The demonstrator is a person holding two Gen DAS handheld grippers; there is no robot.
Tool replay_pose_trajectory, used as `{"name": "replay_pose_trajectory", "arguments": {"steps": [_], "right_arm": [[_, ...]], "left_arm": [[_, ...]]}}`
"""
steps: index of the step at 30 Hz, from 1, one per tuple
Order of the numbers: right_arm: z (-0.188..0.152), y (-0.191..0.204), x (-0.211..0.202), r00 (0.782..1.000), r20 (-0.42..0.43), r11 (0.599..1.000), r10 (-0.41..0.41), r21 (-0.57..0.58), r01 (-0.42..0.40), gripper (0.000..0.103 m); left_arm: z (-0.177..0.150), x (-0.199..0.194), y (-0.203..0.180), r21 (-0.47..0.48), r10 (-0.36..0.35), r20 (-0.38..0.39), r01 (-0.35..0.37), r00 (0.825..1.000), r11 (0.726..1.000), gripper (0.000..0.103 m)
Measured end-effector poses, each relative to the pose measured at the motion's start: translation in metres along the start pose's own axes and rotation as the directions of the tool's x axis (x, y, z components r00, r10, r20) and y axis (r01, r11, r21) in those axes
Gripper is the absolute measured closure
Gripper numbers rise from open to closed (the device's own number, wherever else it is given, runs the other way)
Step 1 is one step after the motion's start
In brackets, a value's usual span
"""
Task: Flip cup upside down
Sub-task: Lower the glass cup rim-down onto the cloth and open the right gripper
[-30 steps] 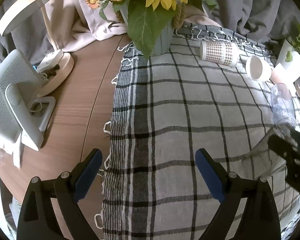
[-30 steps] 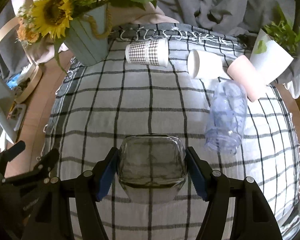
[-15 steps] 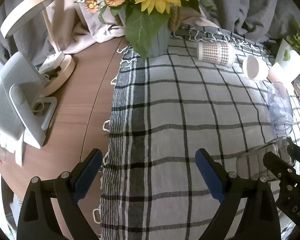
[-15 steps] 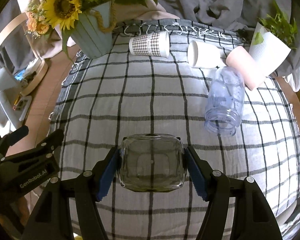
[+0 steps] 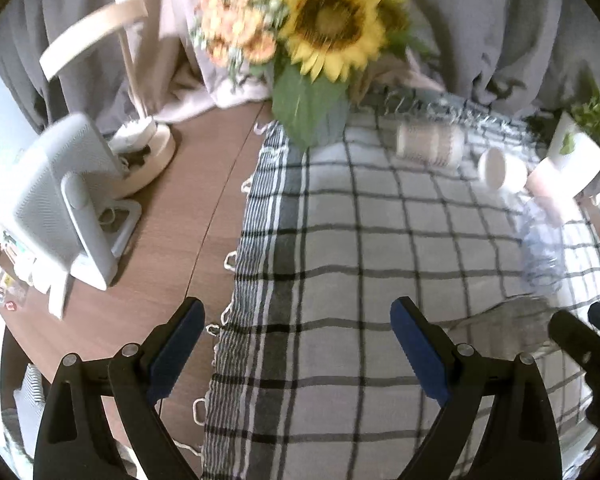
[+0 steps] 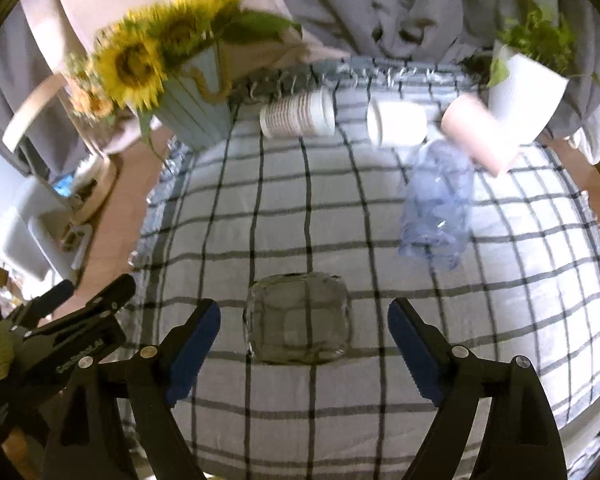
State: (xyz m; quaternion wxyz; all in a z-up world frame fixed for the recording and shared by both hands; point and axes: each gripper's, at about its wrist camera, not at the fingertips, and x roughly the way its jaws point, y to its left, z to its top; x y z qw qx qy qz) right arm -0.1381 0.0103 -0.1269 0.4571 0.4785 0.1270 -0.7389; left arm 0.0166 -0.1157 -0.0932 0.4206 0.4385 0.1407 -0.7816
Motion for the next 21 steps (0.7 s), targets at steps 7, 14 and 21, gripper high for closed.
{"name": "replay_pose_trajectory", "arguments": {"steps": [7, 14, 21], "right_arm": [[0.003, -0.022, -0.057, 0.989, 0.143, 1.0, -0.027, -0.002, 0.028, 0.013], [0.001, -0.051, -0.105, 0.961, 0.269, 0.998, -0.056, -0.006, 0.06, 0.009], [-0.005, -0.075, -0.127, 0.95, 0.308, 0.999, -0.044, -0.011, 0.05, 0.009]], "left_arm": [[0.004, -0.048, -0.028, 0.0, -0.024, 0.114, 0.024, 0.993, 1.0, 0.0], [0.001, -0.086, -0.059, -0.01, -0.044, 0.186, 0.047, 0.981, 0.999, 0.0], [-0.01, -0.118, -0.08, -0.017, -0.017, 0.265, 0.022, 0.964, 1.0, 0.0]]}}
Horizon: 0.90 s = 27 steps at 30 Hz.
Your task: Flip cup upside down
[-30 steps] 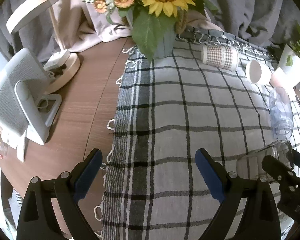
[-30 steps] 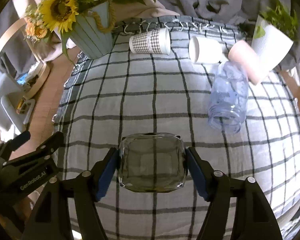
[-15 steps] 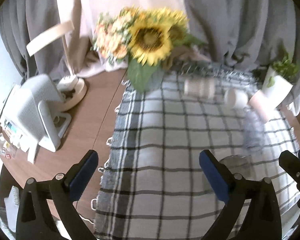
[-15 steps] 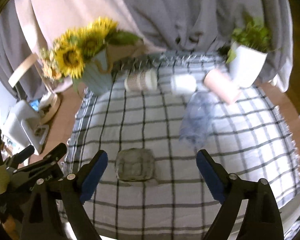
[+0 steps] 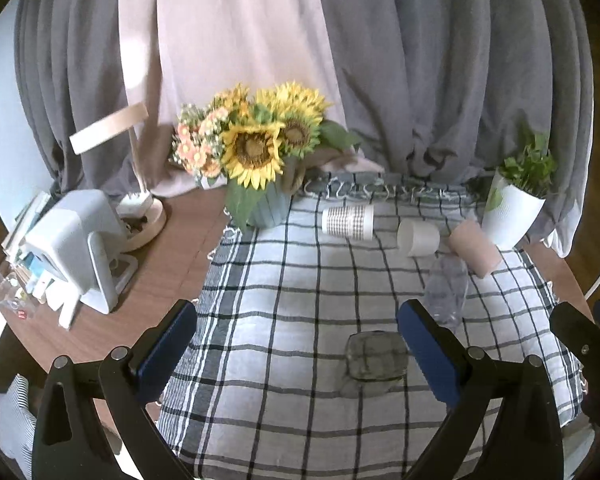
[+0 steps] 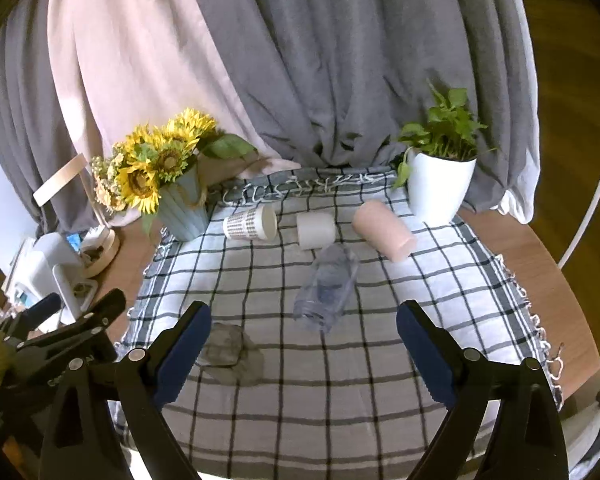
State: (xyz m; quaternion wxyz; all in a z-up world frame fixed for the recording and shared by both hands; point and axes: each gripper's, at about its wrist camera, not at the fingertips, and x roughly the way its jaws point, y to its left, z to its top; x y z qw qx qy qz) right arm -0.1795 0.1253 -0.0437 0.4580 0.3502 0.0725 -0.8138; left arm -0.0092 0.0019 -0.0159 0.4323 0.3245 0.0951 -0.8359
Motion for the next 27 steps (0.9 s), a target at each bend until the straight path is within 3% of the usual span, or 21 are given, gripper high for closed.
{"name": "replay_pose_trajectory", "arguments": {"steps": [11, 27], "right_arm": [[-0.003, -0.025, -0.017, 0.998, 0.069, 1.0, 0.008, -0.02, -0.007, 0.008], [-0.004, -0.042, -0.017, 0.997, 0.073, 1.0, 0.008, -0.008, -0.007, 0.008]], "left_arm": [[-0.006, -0.025, -0.02, -0.017, 0.023, 0.093, -0.021, 0.995, 1.0, 0.0], [-0.005, -0.026, -0.036, 0.002, 0.025, 0.103, -0.025, 0.994, 1.0, 0.0]]}}
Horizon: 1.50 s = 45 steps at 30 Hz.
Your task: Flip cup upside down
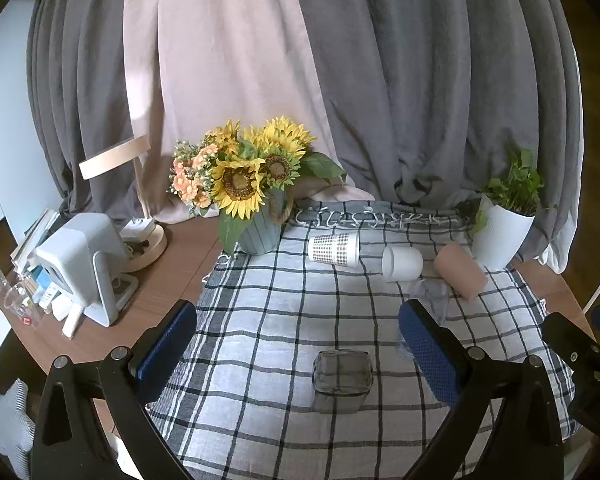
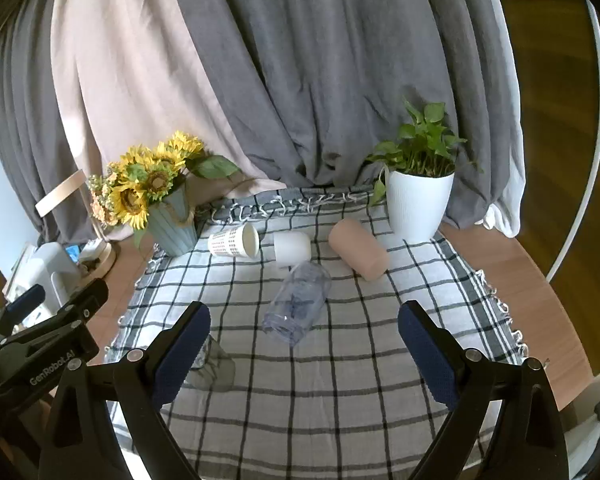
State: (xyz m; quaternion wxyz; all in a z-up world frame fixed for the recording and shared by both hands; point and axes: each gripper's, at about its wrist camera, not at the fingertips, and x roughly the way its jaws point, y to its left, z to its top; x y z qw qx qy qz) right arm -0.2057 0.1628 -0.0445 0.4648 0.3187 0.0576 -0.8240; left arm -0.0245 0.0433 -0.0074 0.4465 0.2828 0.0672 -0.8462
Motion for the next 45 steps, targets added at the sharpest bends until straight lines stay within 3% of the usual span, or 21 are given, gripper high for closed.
{"name": "replay_pose_trajectory", "arguments": {"steps": [45], "right_arm": [[0.0001, 0.0005, 0.0052, 1.0, -0.007, 1.0, 0.004, 0.007, -0.004, 0.008]], "left_arm": [[-0.0035, 0.0021, 0.0005, 0.014, -0.003, -0.011, 0.003, 1.0, 1.0, 0.0]]}}
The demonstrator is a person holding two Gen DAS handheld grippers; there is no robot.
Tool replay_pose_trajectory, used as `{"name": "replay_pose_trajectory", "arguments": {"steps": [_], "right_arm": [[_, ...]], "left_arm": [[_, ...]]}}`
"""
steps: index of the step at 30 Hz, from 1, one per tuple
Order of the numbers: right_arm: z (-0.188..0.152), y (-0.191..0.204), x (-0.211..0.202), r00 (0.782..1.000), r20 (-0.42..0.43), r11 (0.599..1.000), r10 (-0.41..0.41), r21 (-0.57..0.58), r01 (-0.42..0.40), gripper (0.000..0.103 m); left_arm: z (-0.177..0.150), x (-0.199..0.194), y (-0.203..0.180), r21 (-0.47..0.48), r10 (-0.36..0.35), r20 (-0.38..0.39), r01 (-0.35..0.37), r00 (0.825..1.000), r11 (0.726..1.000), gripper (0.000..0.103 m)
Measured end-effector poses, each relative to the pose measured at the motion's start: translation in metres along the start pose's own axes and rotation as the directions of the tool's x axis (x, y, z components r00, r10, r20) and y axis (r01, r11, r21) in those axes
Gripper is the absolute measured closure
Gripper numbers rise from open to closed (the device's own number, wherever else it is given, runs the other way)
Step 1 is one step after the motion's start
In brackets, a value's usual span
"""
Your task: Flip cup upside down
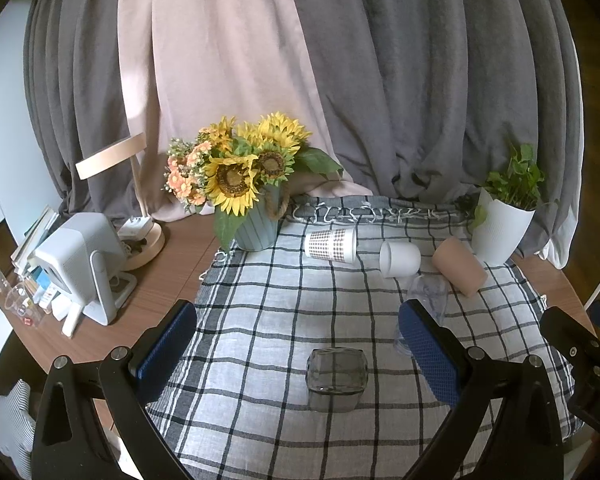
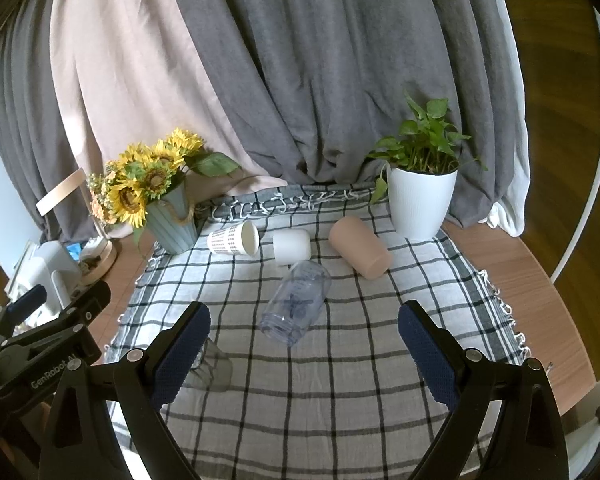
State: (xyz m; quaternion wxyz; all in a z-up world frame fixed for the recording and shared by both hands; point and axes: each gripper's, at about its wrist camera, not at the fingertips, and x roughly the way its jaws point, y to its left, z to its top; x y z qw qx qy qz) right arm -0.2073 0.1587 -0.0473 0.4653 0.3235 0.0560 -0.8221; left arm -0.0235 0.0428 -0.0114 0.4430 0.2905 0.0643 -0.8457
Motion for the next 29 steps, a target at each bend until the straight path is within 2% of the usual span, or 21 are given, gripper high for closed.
{"name": "replay_pose_trajectory", "arguments": {"steps": [29], "right_arm": [[-0.0017, -0.0017, -0.0013, 1.0, -0.004, 1.0, 0.006, -0.003, -0.006, 0.008]], "left_arm": [[-0.0011, -0.0007, -0.0022, 0.008, -0.013, -0.006, 0.013, 1.0, 1.0, 0.0]]}}
